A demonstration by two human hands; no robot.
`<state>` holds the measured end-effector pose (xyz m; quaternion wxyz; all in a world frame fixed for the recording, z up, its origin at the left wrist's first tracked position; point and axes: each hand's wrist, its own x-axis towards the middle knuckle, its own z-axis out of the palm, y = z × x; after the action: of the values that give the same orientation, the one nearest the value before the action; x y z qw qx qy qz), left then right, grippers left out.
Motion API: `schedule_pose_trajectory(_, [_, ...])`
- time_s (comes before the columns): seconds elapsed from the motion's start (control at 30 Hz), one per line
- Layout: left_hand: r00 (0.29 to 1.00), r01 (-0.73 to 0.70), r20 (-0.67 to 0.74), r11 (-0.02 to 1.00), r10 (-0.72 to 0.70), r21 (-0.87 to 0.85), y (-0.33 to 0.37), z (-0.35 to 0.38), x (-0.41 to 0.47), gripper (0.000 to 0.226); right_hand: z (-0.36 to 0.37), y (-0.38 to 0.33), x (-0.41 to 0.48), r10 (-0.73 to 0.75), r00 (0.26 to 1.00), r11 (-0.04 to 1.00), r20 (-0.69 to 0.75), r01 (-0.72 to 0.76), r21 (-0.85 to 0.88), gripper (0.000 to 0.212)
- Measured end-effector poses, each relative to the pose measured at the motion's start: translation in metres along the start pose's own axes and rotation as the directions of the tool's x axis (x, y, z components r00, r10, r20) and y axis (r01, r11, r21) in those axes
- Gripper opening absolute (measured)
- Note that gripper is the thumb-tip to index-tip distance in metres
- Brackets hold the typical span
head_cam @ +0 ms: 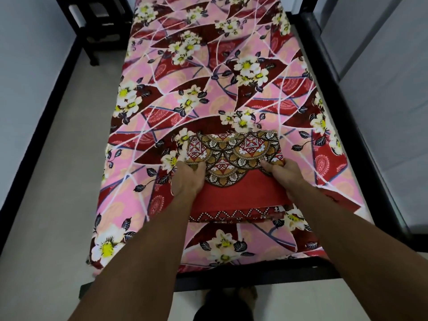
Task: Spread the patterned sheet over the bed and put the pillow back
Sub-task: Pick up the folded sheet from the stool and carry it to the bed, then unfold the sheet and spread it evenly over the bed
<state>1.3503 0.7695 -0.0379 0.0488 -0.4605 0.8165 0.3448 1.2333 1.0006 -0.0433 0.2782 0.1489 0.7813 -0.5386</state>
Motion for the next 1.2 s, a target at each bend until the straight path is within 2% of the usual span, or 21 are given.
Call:
schedule_pose_trajectory(0.23, [0.998,0.014,0.063,0.999,-0.017,0.043,-0.024,0.033,0.004,0.061,0.003,0.040,0.015,0.055,0.998,0.998,0.008,-0.055,-0.027,0.042])
schedule_pose_trajectory(0.4, [0.997,0.027,0.075,0.999,-0.029,0.027,-0.035,0.047,0.005,0.055,0.009,0.064,0.020,0.065,0.998,0.998,0.009,-0.065,0.010,0.043])
schedule_pose_trajectory(0.73, [0.990,0.032,0.139,0.999,-0.029,-0.026,-0.052,0.061,0.013,0.051,0.011,0.084,0.033,0.085,0.996,0.996,0.016,-0.085,0.026,0.047])
schedule_pose_trajectory(0.93, [0.982,0.078,0.175,0.997,-0.074,-0.018,-0.049,0.060,0.016,0.054,0.013,0.085,0.035,0.084,0.996,0.996,0.004,-0.084,0.026,0.049])
schedule_pose_trajectory(1.07, [0.983,0.066,0.167,0.996,-0.076,0.064,-0.049,0.056,0.019,0.066,0.010,0.081,0.031,0.057,0.998,0.996,-0.033,-0.059,-0.067,0.058])
schedule_pose_trajectory(1.2, [0.996,-0.004,0.087,0.992,-0.007,0.123,-0.047,0.054,0.013,0.072,0.007,0.076,0.018,-0.074,0.988,0.975,-0.137,0.043,-0.217,0.070])
